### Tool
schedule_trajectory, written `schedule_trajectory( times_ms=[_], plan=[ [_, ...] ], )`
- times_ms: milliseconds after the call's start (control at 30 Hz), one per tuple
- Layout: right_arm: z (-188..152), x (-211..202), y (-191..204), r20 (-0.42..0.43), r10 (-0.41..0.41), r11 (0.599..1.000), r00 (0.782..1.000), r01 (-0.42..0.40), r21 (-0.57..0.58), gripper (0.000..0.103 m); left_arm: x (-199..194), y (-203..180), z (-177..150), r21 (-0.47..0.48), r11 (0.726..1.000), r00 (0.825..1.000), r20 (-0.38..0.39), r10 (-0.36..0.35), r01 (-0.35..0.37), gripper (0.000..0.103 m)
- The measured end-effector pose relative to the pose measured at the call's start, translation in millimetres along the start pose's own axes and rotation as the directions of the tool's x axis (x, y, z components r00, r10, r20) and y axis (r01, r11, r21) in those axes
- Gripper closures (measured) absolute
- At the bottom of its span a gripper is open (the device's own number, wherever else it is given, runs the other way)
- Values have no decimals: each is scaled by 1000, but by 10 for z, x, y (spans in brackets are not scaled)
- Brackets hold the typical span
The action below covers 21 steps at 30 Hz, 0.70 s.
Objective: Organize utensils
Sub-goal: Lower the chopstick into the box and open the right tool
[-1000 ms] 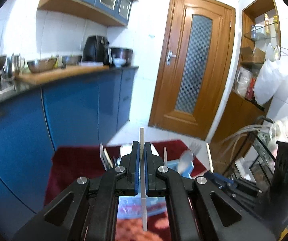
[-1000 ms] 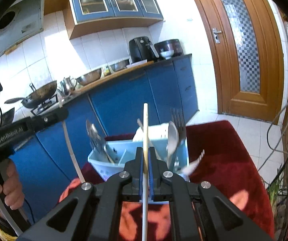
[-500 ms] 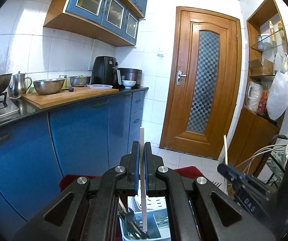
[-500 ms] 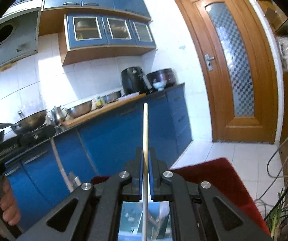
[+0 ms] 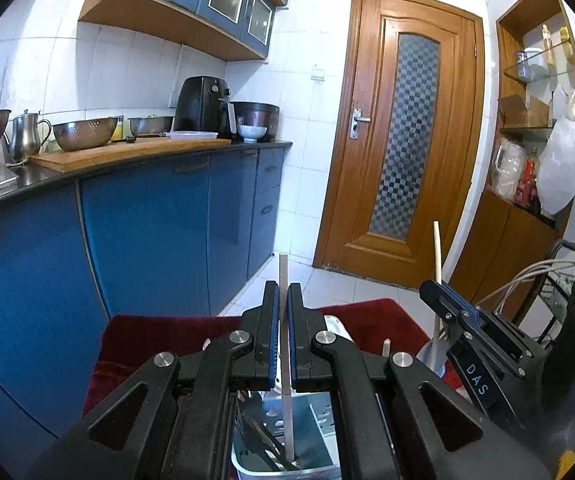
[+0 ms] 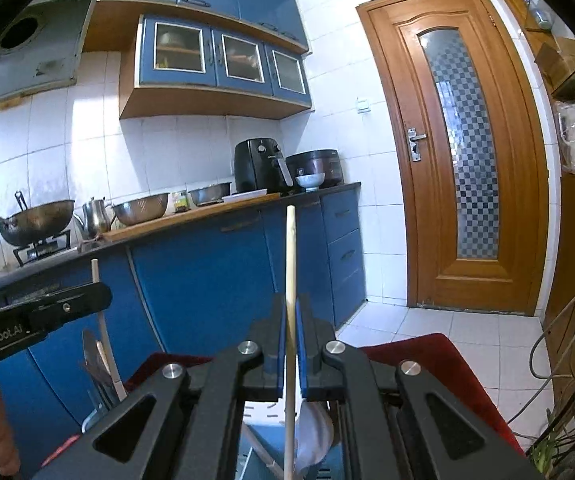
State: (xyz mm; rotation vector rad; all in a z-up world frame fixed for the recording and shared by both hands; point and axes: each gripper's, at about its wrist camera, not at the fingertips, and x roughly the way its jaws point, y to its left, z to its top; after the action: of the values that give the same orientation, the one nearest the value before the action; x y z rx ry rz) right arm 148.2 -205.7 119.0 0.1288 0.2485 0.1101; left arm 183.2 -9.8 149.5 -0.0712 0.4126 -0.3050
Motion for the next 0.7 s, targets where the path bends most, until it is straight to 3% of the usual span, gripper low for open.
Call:
schedule_trajectory(
  times_ms=[433, 533, 567, 600, 700],
  plan=[
    [-20, -109, 40, -24, 25, 999, 999, -26, -38, 95, 57, -77, -312, 24, 1000, 998, -58, -13, 14, 101],
    [-16, -131, 16, -52, 55, 998, 997, -55, -7, 74, 57, -90, -329, 34, 999, 998, -70, -5, 7, 98],
    [-19, -143, 15, -53, 57, 998, 997, -57, -2, 70, 49, -95, -337, 34, 999, 997, -74, -5, 8, 90],
    [-19, -162, 9, -53, 61, 998, 997, -61, 3, 70, 37, -95, -332, 33, 999, 997, -75, -7, 9, 81],
    [-3, -235, -15, -55, 81, 996, 995, -79, 28, 67, -36, -111, -344, 39, 999, 998, -69, -5, 8, 77]
  ],
)
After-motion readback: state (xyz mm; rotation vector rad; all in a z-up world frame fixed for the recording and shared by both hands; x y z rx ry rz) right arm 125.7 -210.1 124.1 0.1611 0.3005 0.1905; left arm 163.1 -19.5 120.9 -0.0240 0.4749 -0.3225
